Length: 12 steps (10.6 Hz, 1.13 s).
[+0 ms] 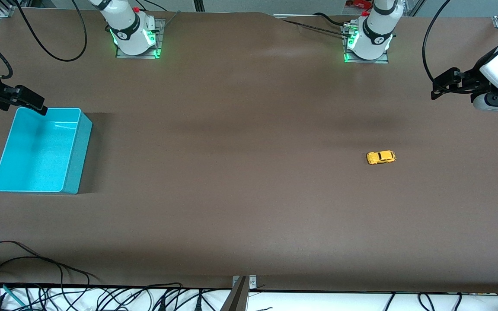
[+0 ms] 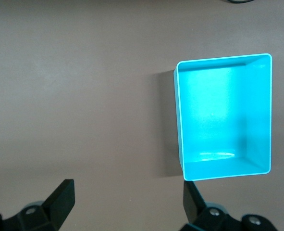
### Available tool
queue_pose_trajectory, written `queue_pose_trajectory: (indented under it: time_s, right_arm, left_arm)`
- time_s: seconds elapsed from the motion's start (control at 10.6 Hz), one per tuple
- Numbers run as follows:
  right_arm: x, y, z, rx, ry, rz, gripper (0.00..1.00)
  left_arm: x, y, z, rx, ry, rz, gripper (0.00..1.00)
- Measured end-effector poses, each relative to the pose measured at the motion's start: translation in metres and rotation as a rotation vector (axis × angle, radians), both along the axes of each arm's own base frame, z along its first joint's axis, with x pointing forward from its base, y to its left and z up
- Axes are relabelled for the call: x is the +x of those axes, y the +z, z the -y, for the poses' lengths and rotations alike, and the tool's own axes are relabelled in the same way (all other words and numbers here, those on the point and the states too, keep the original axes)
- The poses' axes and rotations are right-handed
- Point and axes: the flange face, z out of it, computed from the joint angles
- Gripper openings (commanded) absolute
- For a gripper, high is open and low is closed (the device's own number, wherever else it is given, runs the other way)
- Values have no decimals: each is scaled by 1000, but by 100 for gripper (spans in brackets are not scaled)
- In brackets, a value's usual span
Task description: Wind up and store yellow beetle car
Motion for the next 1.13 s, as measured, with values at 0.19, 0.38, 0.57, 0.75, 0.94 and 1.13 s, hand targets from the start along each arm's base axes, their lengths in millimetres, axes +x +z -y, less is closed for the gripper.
queue_pose_trajectory:
  time_s: [0.19, 0.38, 0.57, 0.75, 0.94, 1.13]
  right_arm:
    - [0, 0, 0, 0, 0, 0, 100]
    - [0, 0, -1, 0, 2, 0, 100]
    - [0, 0, -4, 0, 6, 0, 100]
    - [0, 0, -4, 0, 7, 0, 100]
    - [0, 0, -4, 0, 8, 0, 100]
    - [0, 0, -5, 0, 9, 1, 100]
  left_arm:
    - [1, -2, 0, 0, -1, -3, 100]
    - [2, -3, -1, 0, 1, -3, 100]
    - [5, -4, -4, 0, 8, 8, 100]
    - [11, -12, -12, 1, 22, 16, 100]
    - [22, -40, -20, 3, 37, -14, 100]
    - [35, -90, -28, 5, 50, -55, 100]
